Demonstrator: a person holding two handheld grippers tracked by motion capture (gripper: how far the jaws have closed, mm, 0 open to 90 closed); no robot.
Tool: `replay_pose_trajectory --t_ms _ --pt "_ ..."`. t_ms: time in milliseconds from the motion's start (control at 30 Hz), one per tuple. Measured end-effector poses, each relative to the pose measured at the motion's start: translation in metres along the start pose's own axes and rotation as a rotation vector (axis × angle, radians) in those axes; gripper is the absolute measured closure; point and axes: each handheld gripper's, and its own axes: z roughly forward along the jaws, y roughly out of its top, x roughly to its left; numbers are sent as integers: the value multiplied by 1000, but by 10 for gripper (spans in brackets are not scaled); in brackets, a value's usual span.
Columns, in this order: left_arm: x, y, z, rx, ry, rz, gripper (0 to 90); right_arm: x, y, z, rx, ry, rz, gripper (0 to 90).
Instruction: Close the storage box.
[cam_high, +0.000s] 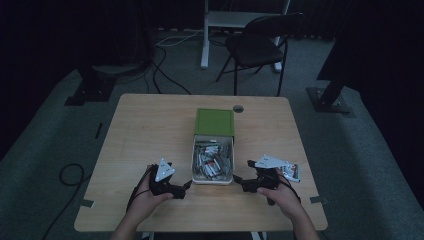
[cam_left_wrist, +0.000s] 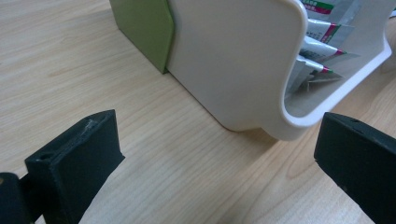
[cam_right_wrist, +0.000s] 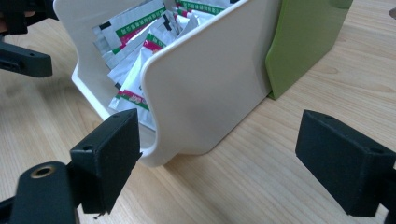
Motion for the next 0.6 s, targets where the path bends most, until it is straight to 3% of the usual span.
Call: replay_pose_trajectory --t_ms 367,600 --pt "4 10 7 -12 1 10 11 -2 4 6 1 -4 0 137" --pt "8 16 9 -37 -5 -20 11 -3 6 7 2 -4 10 136"
